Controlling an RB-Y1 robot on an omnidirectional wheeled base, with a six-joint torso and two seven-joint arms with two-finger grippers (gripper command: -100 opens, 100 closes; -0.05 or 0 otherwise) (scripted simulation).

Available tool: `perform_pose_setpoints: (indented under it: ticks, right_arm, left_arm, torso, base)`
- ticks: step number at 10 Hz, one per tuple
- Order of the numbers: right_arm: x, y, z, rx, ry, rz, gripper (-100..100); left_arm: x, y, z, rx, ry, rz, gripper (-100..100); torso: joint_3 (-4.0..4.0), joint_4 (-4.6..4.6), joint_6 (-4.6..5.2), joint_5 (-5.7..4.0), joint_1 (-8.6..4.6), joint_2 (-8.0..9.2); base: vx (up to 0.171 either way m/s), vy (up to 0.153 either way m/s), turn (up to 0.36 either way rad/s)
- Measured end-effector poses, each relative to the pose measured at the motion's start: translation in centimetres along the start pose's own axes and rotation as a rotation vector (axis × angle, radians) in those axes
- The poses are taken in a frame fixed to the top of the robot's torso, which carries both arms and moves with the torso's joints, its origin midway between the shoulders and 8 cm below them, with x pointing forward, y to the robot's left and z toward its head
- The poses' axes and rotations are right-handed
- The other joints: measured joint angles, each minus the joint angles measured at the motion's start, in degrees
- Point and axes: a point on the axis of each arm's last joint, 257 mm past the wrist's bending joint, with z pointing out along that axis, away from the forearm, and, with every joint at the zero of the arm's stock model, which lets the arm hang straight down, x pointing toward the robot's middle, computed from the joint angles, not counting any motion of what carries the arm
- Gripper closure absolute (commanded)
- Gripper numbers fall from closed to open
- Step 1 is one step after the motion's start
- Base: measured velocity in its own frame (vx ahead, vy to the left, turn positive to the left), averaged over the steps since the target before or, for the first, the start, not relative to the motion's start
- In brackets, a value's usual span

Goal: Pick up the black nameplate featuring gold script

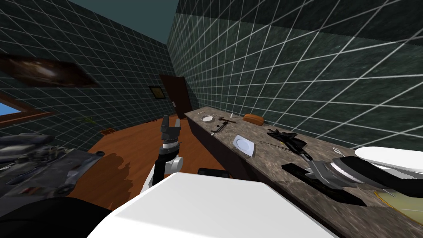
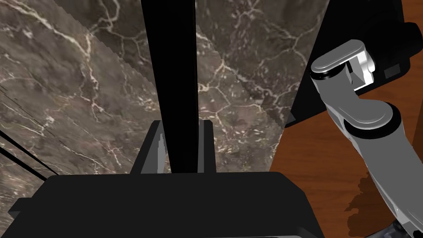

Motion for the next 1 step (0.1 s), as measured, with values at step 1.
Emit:
perform_pose_setpoints:
  ticks: [1]
  right_arm:
    - [-0.01,-0.02,0.0,0.001,-0.001,-0.001,0]
  left_arm:
    - [0.0,0.0,0.0,0.0,0.0,0.0,0]
  torso:
    - [0.0,0.0,0.0,0.01,0.02,0.0]
  base:
    - [0.0,0.0,0.0]
